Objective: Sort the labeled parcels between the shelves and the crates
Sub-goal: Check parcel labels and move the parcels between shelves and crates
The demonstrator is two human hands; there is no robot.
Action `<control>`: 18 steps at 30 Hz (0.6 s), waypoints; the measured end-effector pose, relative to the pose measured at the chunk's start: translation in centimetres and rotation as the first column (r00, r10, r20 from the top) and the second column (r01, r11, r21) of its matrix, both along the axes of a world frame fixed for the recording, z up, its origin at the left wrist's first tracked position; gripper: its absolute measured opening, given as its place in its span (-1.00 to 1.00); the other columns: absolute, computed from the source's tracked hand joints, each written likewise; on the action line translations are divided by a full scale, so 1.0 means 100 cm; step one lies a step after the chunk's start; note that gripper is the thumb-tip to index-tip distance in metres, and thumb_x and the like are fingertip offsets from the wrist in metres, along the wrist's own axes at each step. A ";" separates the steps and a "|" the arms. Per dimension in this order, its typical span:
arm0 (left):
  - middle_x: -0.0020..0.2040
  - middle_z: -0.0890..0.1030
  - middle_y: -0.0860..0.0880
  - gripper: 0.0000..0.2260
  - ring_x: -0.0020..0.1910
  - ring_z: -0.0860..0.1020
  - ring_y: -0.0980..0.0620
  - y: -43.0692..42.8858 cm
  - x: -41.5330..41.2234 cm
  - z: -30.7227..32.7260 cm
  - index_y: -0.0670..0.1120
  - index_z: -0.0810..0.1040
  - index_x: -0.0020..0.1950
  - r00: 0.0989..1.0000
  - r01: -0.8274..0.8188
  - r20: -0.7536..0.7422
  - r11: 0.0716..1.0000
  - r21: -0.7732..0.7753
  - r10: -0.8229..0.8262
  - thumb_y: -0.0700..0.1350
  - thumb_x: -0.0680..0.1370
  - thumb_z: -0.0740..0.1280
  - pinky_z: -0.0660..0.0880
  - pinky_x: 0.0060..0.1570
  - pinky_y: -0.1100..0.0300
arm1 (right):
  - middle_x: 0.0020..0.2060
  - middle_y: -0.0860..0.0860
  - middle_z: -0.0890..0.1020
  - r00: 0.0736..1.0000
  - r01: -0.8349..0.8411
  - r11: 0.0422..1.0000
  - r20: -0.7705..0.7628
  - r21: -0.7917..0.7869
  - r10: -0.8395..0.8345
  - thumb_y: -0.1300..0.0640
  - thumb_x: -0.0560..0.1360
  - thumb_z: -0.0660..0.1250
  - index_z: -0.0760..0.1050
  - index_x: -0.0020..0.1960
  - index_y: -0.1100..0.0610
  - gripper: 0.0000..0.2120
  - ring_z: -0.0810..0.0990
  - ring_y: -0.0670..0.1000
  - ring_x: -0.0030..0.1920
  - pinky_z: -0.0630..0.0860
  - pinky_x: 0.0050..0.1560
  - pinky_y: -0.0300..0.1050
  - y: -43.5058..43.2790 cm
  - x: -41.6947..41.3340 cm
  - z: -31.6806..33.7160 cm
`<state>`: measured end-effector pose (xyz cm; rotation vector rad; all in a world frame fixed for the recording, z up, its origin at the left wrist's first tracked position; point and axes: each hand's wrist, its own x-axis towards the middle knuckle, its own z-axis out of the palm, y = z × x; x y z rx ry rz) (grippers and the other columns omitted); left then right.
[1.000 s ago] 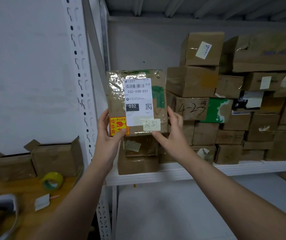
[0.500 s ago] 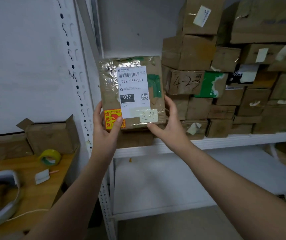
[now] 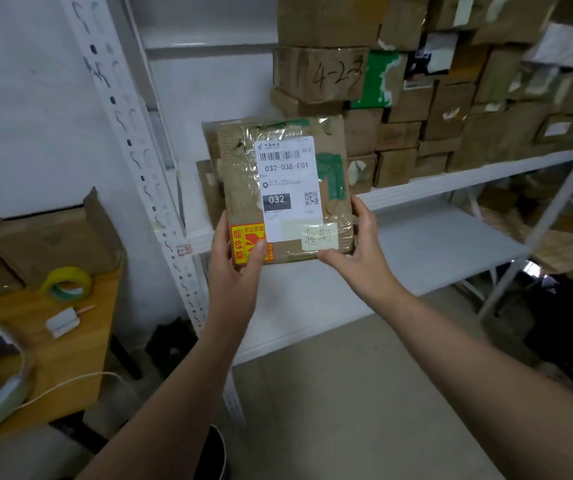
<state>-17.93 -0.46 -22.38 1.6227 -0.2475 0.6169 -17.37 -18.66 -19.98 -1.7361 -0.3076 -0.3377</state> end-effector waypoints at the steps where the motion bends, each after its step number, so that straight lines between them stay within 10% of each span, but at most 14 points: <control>1: 0.24 0.52 0.18 -0.49 0.17 0.52 0.22 -0.009 -0.002 -0.005 0.01 0.21 0.50 1.000 0.020 -0.010 1.000 -0.003 -0.021 -0.08 0.58 0.30 0.51 0.07 0.32 | 0.35 0.07 0.28 1.000 0.016 1.000 -0.014 0.001 -0.016 0.10 0.26 0.44 0.07 0.44 -0.11 -0.13 0.38 -0.03 0.34 0.42 0.33 0.01 -0.008 -0.007 -0.005; 8: 0.27 0.52 0.11 -0.51 0.21 0.51 0.20 -0.096 -0.002 -0.025 0.07 0.24 0.48 0.978 0.202 -0.049 0.979 -0.014 -0.203 -0.12 0.58 0.30 0.48 0.11 0.36 | 0.33 0.07 0.38 0.986 0.164 0.985 -0.041 0.059 -0.162 0.18 0.31 0.42 0.09 0.41 -0.07 -0.21 0.47 -0.16 0.24 0.46 0.14 -0.34 -0.088 -0.040 -0.026; 13: 0.25 0.54 0.14 -0.52 0.21 0.51 0.17 -0.193 0.008 -0.029 0.01 0.26 0.48 0.930 0.361 -0.060 0.932 -0.021 -0.362 -0.13 0.58 0.29 0.47 0.15 0.30 | 0.33 0.05 0.38 0.957 0.290 0.954 -0.046 0.077 -0.287 0.42 0.40 0.41 0.08 0.39 -0.04 -0.22 0.43 -0.03 0.31 0.42 0.20 -0.29 -0.178 -0.051 -0.034; 18: 0.22 0.56 0.16 -0.52 0.19 0.52 0.20 -0.308 0.016 -0.034 -0.03 0.26 0.48 0.861 0.499 -0.081 0.865 -0.048 -0.502 -0.15 0.59 0.29 0.45 0.09 0.39 | 0.35 0.03 0.40 0.901 0.432 0.901 -0.064 0.048 -0.429 0.12 0.32 0.44 0.08 0.39 -0.13 -0.22 0.42 -0.04 0.35 0.38 0.36 -0.01 -0.284 -0.066 -0.037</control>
